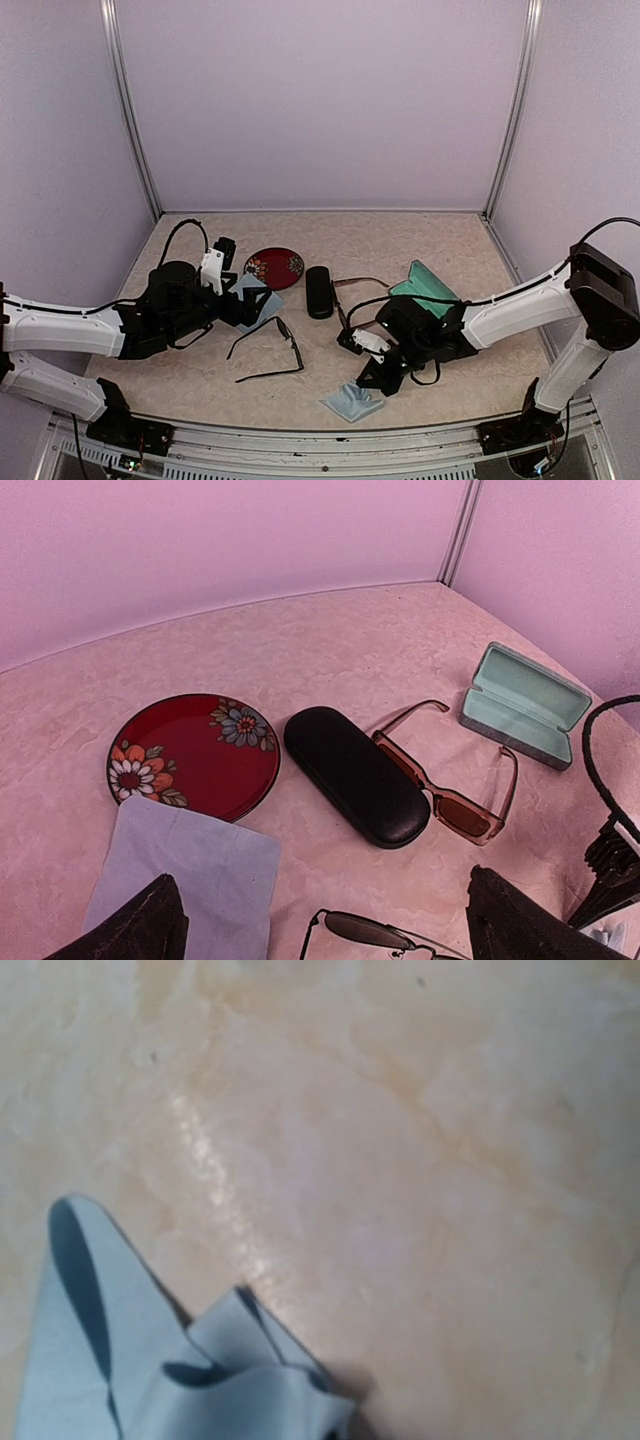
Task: Organize the sunglasses
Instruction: Pick up the glasses cleaning cloth from the center of the board.
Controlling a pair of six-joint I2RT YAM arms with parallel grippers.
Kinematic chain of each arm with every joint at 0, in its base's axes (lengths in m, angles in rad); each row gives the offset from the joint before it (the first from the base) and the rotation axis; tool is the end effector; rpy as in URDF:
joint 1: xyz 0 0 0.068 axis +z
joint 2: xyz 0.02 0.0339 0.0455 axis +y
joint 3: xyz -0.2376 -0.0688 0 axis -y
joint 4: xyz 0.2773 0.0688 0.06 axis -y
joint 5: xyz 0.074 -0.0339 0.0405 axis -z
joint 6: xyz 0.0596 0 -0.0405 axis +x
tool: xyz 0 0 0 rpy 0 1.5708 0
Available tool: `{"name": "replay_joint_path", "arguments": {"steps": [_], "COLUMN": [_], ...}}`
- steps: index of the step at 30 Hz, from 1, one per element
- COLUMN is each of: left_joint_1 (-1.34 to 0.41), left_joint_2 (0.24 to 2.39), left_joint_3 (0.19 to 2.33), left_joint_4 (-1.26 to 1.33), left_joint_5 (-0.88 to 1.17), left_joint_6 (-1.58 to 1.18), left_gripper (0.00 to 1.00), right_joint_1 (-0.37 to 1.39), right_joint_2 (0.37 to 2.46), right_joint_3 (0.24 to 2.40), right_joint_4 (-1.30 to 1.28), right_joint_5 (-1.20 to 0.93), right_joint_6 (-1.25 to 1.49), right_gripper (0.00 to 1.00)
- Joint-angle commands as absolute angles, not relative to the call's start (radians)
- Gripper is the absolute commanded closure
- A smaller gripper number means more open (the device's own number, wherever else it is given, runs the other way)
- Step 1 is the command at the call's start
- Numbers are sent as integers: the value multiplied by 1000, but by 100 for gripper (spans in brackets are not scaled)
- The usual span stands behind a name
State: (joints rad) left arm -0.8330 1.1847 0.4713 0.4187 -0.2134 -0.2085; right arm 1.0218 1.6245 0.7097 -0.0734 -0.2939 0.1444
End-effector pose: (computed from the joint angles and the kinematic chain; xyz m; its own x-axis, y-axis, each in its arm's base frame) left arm 0.2152 -0.2179 0.1591 -0.3126 0.0432 -0.9489 0.5337 0.8344 -0.1379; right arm 0.1531 0.2833 0.0582 -0.5607 -0.6526 -0.5097 -0.8276 0.4622 0.3186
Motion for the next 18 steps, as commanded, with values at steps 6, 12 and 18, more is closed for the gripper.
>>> {"name": "replay_joint_path", "arguments": {"steps": [6, 12, 18], "left_joint_1": [-847, -874, -950], "left_joint_2": [1200, 1210, 1295], "left_joint_3": [454, 433, 469], "left_joint_4": [492, 614, 699], "left_joint_5": [-178, -30, 190], "left_joint_6": [-196, -147, -78], "left_gripper": [5, 7, 9], "right_joint_1": [1005, 943, 885], "right_joint_2": [1517, 1352, 1240], "right_joint_3": [663, 636, 608], "right_joint_4": [9, 36, 82], "right_joint_5": [-282, -365, -531], "right_joint_6": [154, 115, 103], "right_gripper": [100, 100, 100]}}
